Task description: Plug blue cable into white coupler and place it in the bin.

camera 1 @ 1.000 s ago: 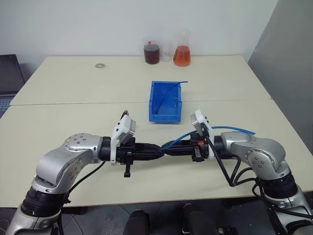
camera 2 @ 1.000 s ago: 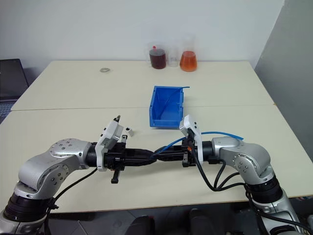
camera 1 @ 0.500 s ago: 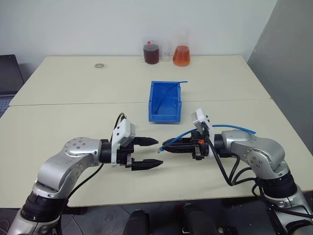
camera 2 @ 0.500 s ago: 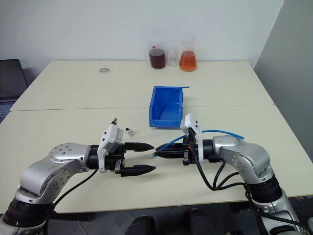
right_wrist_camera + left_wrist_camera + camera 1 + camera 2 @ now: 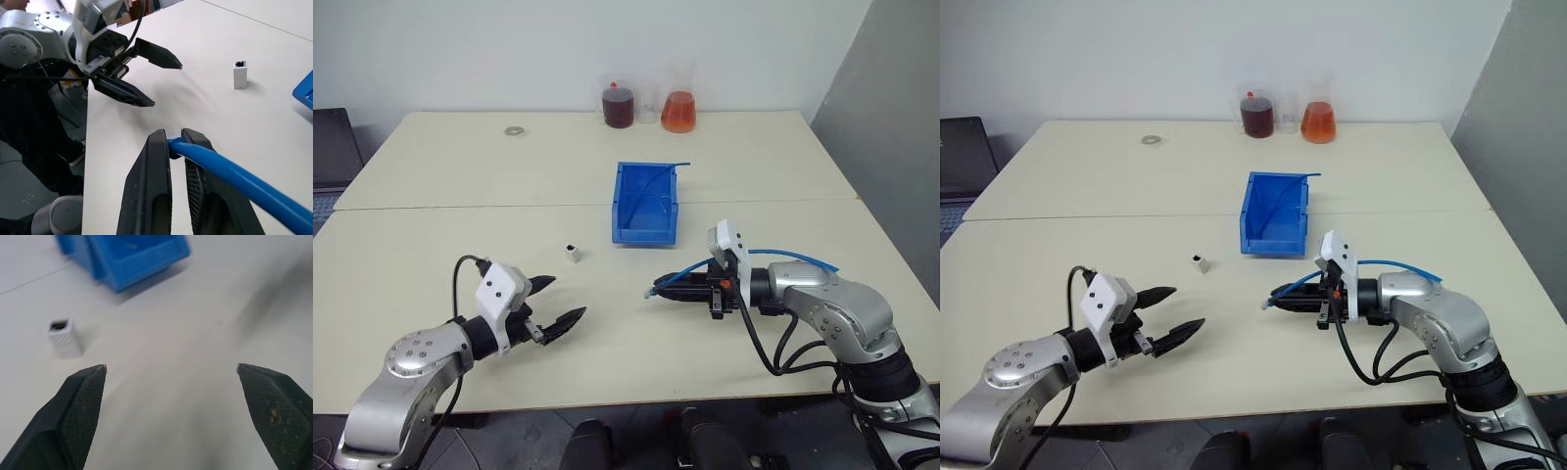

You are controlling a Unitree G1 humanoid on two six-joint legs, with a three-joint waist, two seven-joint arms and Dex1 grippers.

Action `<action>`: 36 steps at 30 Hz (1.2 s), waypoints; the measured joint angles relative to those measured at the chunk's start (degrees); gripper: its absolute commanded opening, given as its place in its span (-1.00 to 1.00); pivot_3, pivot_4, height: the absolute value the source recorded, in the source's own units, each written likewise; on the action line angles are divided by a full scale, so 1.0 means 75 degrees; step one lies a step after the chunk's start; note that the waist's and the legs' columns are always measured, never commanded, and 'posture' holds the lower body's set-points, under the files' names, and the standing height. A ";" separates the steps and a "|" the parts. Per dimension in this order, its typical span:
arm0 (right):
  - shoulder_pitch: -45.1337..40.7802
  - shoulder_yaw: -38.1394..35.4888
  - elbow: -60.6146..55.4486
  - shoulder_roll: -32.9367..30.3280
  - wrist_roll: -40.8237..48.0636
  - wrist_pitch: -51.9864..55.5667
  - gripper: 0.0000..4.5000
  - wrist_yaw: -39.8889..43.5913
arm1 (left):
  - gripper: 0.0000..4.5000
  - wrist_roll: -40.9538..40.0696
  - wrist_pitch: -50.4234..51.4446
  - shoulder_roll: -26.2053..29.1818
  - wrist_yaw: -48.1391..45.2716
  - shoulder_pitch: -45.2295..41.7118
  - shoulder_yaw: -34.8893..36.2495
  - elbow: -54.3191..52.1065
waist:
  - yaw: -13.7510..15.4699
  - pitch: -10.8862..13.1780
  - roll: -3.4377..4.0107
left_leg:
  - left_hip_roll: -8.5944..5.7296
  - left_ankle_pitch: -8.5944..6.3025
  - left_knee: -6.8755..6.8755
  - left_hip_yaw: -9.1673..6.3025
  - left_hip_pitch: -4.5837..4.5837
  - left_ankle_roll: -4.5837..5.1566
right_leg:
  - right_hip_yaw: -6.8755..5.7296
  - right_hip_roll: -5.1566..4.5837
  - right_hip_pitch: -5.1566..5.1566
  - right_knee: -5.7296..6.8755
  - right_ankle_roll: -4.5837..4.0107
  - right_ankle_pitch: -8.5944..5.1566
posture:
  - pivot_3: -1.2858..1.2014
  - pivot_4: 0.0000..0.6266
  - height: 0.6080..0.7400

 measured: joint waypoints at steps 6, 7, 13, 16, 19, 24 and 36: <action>0.0051 -0.0003 0.0012 0.0040 -0.0081 -0.0131 -0.95 -0.0019 | 1.00 0.1132 0.0113 -0.0359 0.1592 -0.0944 -0.0015 0.1168 | 0.0028 0.0000 -0.0004 | -0.0003 0.0000 0.0005 -0.0003 -0.0005 0.0000 | -0.0006 -0.0001 0.0003 0.0006 0.0004 0.0002 | 0.03 -0.52 1.00; 0.0046 -0.0003 0.0013 0.0045 -0.0119 -0.0147 -0.95 -0.0022 | 1.00 0.1186 0.0302 -0.0459 0.1739 -0.1280 -0.0112 0.1329 | 0.0034 0.0000 -0.0004 | -0.0005 0.0000 0.0005 -0.0003 -0.0006 0.0000 | -0.0006 -0.0001 0.0004 0.0006 0.0005 0.0003 | 0.03 -0.52 1.00; -0.0022 0.0000 -0.0034 0.0050 -0.0220 -0.0157 -0.95 -0.0051 | 1.00 0.1189 0.0958 -0.0694 0.1777 -0.2289 -0.0663 0.1641 | 0.0008 -0.0002 -0.0008 | -0.0004 0.0000 0.0004 0.0001 -0.0011 -0.0001 | 0.0000 0.0000 0.0000 0.0004 0.0006 0.0004 | 0.03 -0.52 1.00; -0.0008 -0.0017 -0.0130 0.0018 -0.0209 -0.0071 -0.95 -0.0079 | 1.00 0.1125 0.1120 -0.0702 0.1546 -0.2544 -0.0887 0.1992 | -0.0025 -0.0002 -0.0007 | -0.0002 0.0000 0.0001 -0.0001 -0.0007 -0.0001 | 0.0002 0.0003 -0.0001 0.0005 0.0005 0.0004 | 0.03 -0.52 1.00; 0.0007 -0.0027 -0.0249 0.0001 -0.0201 -0.0020 -0.95 -0.0129 | 1.00 0.1200 0.1077 -0.0733 0.1478 -0.2698 -0.1059 0.2538 | -0.0015 -0.0002 -0.0007 | -0.0003 0.0000 0.0003 -0.0004 -0.0008 0.0000 | 0.0000 0.0003 0.0000 0.0006 0.0005 0.0004 | 0.03 -0.52 1.00; 0.0060 -0.0088 -0.0343 -0.0030 -0.0182 0.0029 -0.95 -0.0165 | 1.00 0.1357 0.0738 -0.1002 0.1381 -0.3220 -0.1345 0.3215 | 0.0037 -0.0002 -0.0008 | -0.0010 0.0000 0.0008 -0.0004 -0.0007 -0.0001 | -0.0004 -0.0002 0.0008 0.0008 0.0006 0.0004 | 0.03 -0.52 1.00; 0.0064 -0.0108 -0.0355 -0.0028 -0.0154 0.0139 -0.95 -0.0198 | 1.00 0.1841 0.0232 -0.1685 0.1468 -0.4047 -0.1811 0.4094 | 0.0081 -0.0005 -0.0011 | -0.0013 0.0001 0.0010 -0.0004 -0.0008 -0.0001 | -0.0002 -0.0005 0.0010 0.0008 0.0010 0.0007 | 0.03 -0.52 1.00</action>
